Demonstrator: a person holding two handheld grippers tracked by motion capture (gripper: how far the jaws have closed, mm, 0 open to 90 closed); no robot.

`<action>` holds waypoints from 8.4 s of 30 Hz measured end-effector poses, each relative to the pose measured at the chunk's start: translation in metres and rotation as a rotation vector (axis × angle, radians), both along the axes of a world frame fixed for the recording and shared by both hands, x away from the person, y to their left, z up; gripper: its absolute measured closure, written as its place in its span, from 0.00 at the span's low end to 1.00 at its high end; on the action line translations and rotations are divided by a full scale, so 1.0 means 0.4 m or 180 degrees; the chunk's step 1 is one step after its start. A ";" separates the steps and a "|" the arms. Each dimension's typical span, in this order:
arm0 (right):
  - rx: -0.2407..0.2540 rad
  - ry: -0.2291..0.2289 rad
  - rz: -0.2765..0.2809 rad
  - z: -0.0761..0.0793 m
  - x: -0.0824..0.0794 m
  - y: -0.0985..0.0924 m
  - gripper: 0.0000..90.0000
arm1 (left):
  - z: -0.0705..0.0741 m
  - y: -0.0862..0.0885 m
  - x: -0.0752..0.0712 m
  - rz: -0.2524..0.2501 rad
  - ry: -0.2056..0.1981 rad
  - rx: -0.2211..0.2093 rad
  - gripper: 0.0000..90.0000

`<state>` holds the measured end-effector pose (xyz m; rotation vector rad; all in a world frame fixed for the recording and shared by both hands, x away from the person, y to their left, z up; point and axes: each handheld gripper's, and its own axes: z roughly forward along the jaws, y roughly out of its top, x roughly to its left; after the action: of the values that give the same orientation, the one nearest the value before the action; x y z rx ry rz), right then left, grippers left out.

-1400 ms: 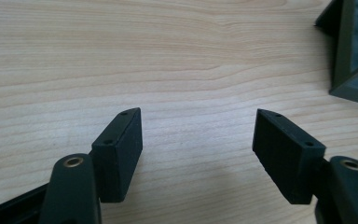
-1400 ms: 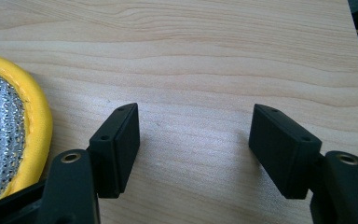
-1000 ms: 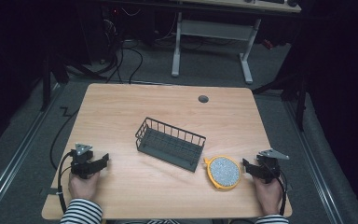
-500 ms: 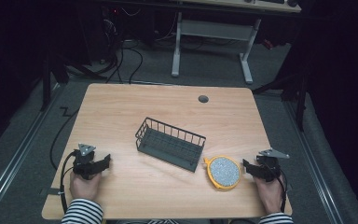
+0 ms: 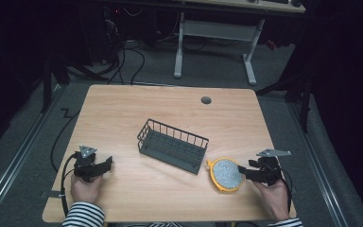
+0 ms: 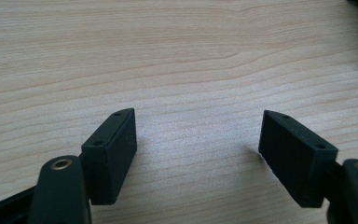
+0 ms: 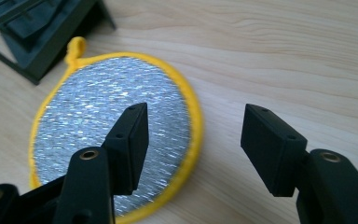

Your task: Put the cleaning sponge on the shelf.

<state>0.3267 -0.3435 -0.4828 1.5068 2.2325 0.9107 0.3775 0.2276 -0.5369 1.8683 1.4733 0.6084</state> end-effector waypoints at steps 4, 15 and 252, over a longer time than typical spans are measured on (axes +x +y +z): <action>-0.0007 0.0146 0.0086 -0.010 0.023 0.034 0.44 | 0.000 0.002 0.000 -0.0007 0.0003 -0.0021 0.31; 0.0042 0.0436 0.0266 -0.049 0.063 0.047 0.52 | 0.000 -0.003 -0.001 -0.0012 0.0002 0.0016 0.31; 0.0321 -0.0437 -0.0331 -0.087 0.052 -0.010 0.48 | 0.000 -0.012 0.001 -0.0094 0.0007 0.0096 0.30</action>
<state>0.3476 -0.3474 -0.5178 1.5379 2.0204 1.0742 0.3779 0.2226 -0.5370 1.9110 1.4429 0.6180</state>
